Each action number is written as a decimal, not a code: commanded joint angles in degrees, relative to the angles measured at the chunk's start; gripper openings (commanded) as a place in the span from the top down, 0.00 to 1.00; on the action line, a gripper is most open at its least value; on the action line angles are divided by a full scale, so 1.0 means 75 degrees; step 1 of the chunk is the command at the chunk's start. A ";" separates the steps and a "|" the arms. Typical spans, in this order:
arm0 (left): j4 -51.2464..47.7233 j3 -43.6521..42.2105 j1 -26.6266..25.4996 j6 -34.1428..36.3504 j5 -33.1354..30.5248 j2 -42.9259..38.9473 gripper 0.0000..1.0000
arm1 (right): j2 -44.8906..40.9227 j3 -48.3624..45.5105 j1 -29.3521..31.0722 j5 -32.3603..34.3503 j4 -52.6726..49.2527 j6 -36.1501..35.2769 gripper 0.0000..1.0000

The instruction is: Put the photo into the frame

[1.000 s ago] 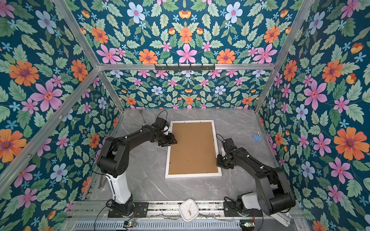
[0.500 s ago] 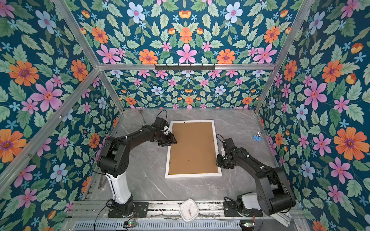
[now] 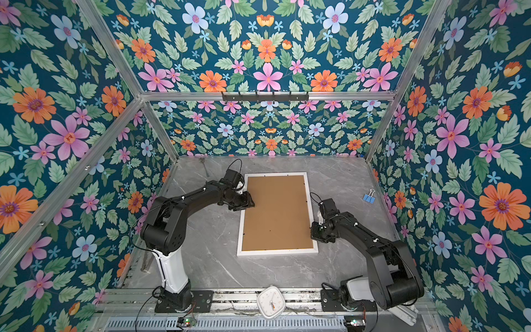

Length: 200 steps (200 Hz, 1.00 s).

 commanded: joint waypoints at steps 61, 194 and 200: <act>-0.0563 0.0199 -0.0006 0.0221 -0.0346 -0.0703 0.48 | 0.0013 -0.0071 0.0012 0.0020 0.0084 0.0248 0.93; -0.0404 -0.2667 -0.0085 0.0154 -0.0870 -0.2644 0.56 | 0.0059 -0.0047 0.0013 0.0009 0.0060 0.0238 0.90; -0.0398 -0.2737 -0.0104 0.0153 -0.0880 -0.2675 0.56 | 0.0060 -0.0036 0.0012 0.0009 0.0049 0.0227 0.90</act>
